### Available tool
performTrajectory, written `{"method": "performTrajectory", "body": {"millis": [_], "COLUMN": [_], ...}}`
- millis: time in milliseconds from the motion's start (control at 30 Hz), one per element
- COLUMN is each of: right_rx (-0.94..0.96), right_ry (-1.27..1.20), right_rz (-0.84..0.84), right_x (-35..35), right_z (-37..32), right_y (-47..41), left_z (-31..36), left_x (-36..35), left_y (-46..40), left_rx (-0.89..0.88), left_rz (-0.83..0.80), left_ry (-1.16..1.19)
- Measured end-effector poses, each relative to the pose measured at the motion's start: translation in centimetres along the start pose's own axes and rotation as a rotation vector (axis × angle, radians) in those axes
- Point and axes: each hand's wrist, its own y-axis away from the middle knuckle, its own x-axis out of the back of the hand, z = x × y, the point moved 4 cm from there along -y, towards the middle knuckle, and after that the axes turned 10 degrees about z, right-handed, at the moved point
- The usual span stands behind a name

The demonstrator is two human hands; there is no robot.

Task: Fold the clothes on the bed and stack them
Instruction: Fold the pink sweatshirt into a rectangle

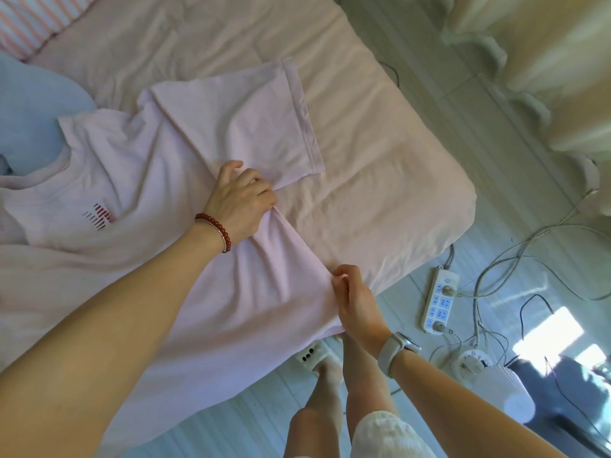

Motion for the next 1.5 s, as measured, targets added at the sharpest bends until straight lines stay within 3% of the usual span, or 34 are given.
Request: {"method": "performTrajectory", "body": {"millis": [200,400,533,667,833,933,1067,1167,1267,1333,1500], "right_rx": [0.049,0.016,0.043,0.038,0.149,0.083,-0.064,-0.151,-0.238,-0.201,0.019], "right_ry": [0.169,0.521,0.757,0.603,0.304,0.14,0.087,0.037,0.058,0.103,0.259], "right_rz": [-0.212,-0.463,-0.289,-0.023,0.194,0.245,0.143,0.208,0.141,0.138,0.398], "right_x": [0.1,1.2,3.1,4.4,4.0,3.5,2.2,1.7,0.9,0.8,4.1], "right_z": [0.9,2.6,2.6,-1.0,-9.5,-13.6,-16.2,-17.0,-16.8,-16.7,-17.5], "right_y": [-0.6,-2.0,-2.9,-4.3,-9.0,-13.8,-19.5,-22.5,-24.0,-24.2,-24.3], "left_z": [-0.5,0.5,1.3,0.0,-6.1,-10.3,-15.8,-19.6,-22.6,-23.3,-22.8], "left_x": [-2.4,-2.8,-2.6,-1.2,0.3,0.7,0.2,-0.9,-2.5,-3.0,-2.4], "left_y": [-0.9,-0.7,-0.5,0.5,2.7,2.7,1.3,-0.2,-1.4,-2.7,-7.6], "left_rx": [0.048,0.17,0.358,0.637,0.886,0.908,0.882,0.88,0.899,0.868,0.791], "left_rz": [-0.15,-0.026,0.034,0.104,0.088,0.031,0.035,0.065,-0.025,-0.044,0.075], "left_ry": [0.064,-0.021,0.114,0.264,0.278,0.255,0.239,0.339,0.426,0.436,0.484]}}
